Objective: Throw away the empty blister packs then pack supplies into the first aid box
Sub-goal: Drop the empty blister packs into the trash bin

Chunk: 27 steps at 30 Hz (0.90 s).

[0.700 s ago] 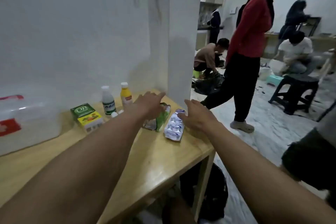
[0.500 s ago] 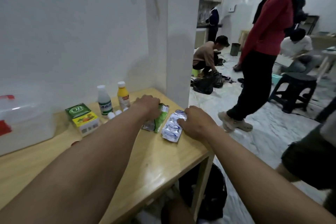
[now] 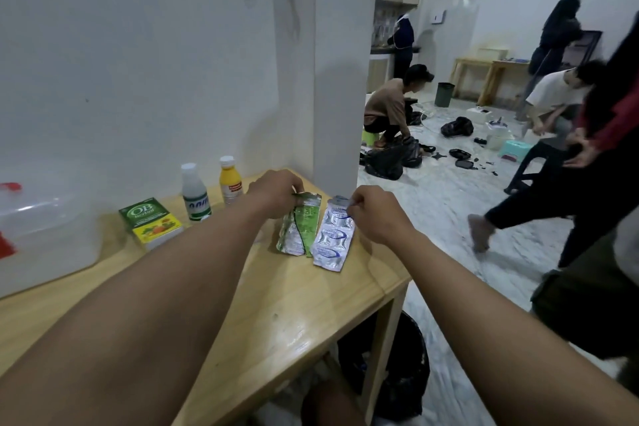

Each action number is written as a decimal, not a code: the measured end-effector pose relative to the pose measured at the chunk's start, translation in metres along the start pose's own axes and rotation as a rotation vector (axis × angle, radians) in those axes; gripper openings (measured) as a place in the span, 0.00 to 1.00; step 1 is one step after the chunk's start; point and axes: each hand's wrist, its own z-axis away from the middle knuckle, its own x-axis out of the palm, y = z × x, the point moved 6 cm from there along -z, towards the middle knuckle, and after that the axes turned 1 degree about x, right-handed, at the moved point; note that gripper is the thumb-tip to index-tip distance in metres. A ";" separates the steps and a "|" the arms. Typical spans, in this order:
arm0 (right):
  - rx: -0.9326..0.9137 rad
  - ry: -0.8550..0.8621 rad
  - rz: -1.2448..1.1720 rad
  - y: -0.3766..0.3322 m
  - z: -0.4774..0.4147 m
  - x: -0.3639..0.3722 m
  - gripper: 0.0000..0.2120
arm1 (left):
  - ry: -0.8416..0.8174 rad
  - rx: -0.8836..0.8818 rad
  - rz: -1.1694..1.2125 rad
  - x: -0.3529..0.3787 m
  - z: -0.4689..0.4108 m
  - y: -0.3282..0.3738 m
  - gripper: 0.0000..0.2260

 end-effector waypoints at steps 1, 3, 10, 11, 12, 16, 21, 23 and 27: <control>-0.003 0.021 -0.020 0.000 0.000 -0.005 0.06 | 0.013 0.009 0.020 -0.004 0.000 0.003 0.08; -0.007 0.064 -0.055 0.000 -0.002 -0.016 0.06 | 0.043 0.030 0.063 -0.014 -0.001 0.008 0.07; -0.042 0.190 -0.100 -0.005 -0.006 -0.067 0.07 | 0.167 0.111 0.174 -0.062 -0.002 0.039 0.05; -0.048 0.209 -0.104 -0.005 -0.007 -0.076 0.08 | 0.178 0.121 0.184 -0.067 -0.003 0.044 0.05; -0.053 0.229 -0.105 -0.005 -0.008 -0.085 0.09 | 0.189 0.131 0.196 -0.072 -0.004 0.050 0.05; -0.059 0.286 -0.084 0.000 -0.018 -0.121 0.10 | 0.217 0.170 0.244 -0.085 -0.017 0.074 0.04; -0.047 0.344 -0.030 0.022 -0.039 -0.149 0.10 | 0.240 0.217 0.246 -0.086 -0.045 0.108 0.06; -0.022 0.337 -0.022 0.037 -0.047 -0.153 0.09 | 0.238 0.227 0.242 -0.081 -0.059 0.120 0.07; 0.013 0.316 0.018 0.072 -0.060 -0.146 0.10 | 0.219 0.254 0.245 -0.060 -0.089 0.142 0.08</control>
